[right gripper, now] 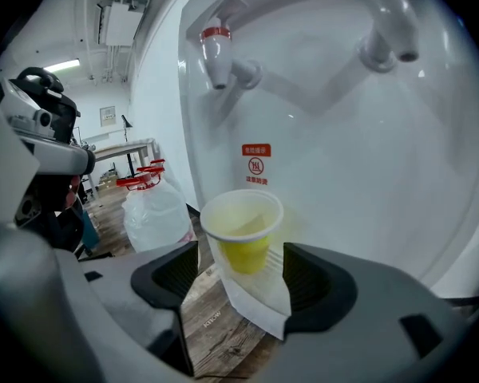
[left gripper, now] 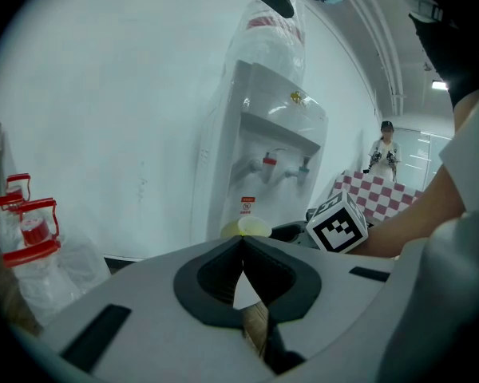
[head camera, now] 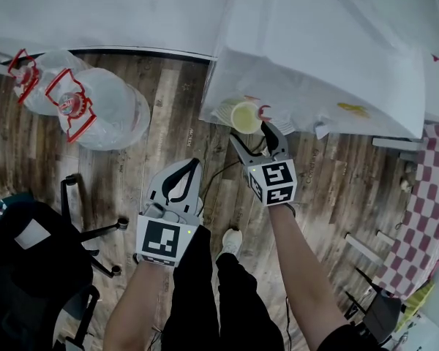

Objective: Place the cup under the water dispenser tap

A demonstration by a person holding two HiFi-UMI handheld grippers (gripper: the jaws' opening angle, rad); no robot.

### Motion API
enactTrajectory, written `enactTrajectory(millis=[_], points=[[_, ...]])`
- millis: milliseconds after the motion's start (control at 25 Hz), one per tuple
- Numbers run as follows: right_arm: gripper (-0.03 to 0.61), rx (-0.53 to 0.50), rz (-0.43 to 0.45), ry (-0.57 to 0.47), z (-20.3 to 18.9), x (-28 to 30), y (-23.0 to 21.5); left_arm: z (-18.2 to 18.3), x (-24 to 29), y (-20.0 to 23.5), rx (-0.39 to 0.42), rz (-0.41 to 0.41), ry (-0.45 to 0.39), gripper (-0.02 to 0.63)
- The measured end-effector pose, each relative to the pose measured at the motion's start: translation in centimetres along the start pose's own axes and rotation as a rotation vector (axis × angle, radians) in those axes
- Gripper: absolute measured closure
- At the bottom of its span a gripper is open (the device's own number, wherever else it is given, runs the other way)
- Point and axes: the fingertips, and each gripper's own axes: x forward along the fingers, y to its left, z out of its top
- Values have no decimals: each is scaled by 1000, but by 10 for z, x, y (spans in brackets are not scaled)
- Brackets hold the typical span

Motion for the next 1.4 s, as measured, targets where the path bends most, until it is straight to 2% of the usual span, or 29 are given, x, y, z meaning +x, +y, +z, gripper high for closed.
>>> enactTrajectory(millis=[320,560,1000,1120,1400], points=[[256,32,-2,29,-10,-45,4,21,-22,-23,8,11,-5,600],[263,47,21,3,2,-88,13,40,-44,-45,40,33,-8,600],[503,77,103,-66,38,-205,48,69,-111,-112,32,82,2,600],[536,89,132,-79,45,-250,60,82,-134,-138,15,87,-6,600],[557,96,190,-128,68,-368,83,128,-191,-204,27,68,-36,600]])
